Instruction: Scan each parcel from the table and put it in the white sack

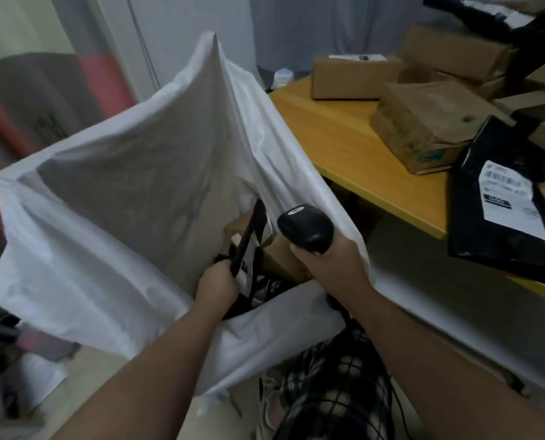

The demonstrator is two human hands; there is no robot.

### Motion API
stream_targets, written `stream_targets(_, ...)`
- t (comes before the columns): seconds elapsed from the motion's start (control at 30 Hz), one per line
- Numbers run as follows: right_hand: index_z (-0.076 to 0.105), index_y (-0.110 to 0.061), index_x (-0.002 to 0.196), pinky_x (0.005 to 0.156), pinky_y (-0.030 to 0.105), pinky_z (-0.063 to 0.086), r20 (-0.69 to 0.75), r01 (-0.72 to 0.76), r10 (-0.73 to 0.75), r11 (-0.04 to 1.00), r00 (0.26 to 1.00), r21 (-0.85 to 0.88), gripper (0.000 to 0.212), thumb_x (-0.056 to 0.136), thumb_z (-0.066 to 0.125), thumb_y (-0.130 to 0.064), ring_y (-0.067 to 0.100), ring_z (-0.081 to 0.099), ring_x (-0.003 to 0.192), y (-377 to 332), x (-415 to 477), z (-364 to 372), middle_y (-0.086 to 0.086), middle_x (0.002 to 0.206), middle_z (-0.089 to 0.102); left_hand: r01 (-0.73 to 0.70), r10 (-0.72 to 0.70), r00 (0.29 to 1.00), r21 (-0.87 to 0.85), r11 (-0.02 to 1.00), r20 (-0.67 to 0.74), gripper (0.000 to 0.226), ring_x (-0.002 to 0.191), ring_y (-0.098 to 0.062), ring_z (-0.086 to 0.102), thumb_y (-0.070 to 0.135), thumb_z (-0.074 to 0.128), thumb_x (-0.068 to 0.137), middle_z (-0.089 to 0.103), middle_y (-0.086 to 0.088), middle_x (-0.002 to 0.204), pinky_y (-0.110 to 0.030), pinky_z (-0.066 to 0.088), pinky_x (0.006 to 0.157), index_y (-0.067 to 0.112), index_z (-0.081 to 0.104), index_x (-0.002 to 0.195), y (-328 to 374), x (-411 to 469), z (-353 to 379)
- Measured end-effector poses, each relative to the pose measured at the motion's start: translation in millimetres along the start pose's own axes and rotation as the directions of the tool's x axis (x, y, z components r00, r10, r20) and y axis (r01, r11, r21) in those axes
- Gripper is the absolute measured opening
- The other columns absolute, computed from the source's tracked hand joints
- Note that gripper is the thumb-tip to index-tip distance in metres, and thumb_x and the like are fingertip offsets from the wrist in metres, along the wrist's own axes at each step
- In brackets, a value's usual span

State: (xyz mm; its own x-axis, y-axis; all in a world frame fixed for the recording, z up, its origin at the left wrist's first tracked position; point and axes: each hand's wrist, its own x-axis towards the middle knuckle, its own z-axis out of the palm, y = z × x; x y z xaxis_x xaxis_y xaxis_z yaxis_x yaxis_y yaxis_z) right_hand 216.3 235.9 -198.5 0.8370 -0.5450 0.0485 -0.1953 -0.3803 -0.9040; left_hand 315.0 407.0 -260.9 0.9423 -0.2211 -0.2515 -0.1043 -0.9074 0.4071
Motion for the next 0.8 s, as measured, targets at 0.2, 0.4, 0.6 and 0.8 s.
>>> stream_targets(0.2, 0.061, -0.021, 0.068, 0.065, 0.028, 0.052, 0.008, -0.022, 0.022, 1.0, 1.0, -0.015, 0.025, 0.075, 0.077, -0.039, 0.004, 0.062, 0.06, 8.6, 7.5, 3.4, -0.002, 0.061, 0.064, 0.094, -0.087, 0.995, 0.185, 0.978, -0.043, 0.025, 0.111, -0.04, 0.056, 0.005, 0.045, 0.095, 0.059, -0.026, 0.118, -0.041, 0.044, 0.088, -0.004, 0.045, 0.118, -16.4, 12.6, -11.0)
stream_targets(0.4, 0.058, -0.026, 0.066, 0.063, 0.027, 0.05, -0.001, -0.041, 0.041, 0.999, 0.999, -0.015, 0.024, 0.077, 0.076, -0.036, 0.013, 0.064, 0.063, 12.3, 9.3, -5.5, -0.005, 0.059, 0.062, -0.055, 0.057, 0.998, 0.294, 0.954, 0.001, 0.048, 0.114, -0.035, 0.05, 0.032, 0.06, 0.091, 0.045, -0.016, 0.127, -0.042, 0.044, 0.088, 0.007, 0.038, 0.126, 1.3, 3.9, -7.8)
stream_targets(0.6, 0.066, -0.013, 0.081, 0.07, 0.043, 0.057, -0.129, -0.093, 0.109, 0.988, 0.986, 0.127, 0.02, 0.076, 0.077, -0.029, 0.021, 0.067, 0.065, 6.9, -3.2, -58.1, 0.003, 0.066, 0.067, -0.453, 0.487, 0.854, 0.199, 0.869, -0.185, 0.034, 0.108, -0.027, 0.05, 0.028, 0.054, 0.092, 0.05, -0.008, 0.118, -0.035, 0.042, 0.083, 0.012, 0.047, 0.121, 94.6, -21.5, -18.4)
stream_targets(0.8, 0.069, -0.013, 0.083, 0.063, 0.034, 0.053, -0.344, -0.029, 0.082, 0.987, 0.935, 0.158, 0.018, 0.076, 0.078, -0.027, 0.019, 0.067, 0.067, 11.4, -45.1, -141.6, 0.001, 0.067, 0.068, -0.714, 0.702, 0.672, 0.046, 0.699, -0.238, 0.03, 0.106, -0.022, 0.049, 0.03, 0.052, 0.094, 0.052, -0.005, 0.116, -0.036, 0.044, 0.086, 0.013, 0.049, 0.12, 189.8, -64.7, -7.1)
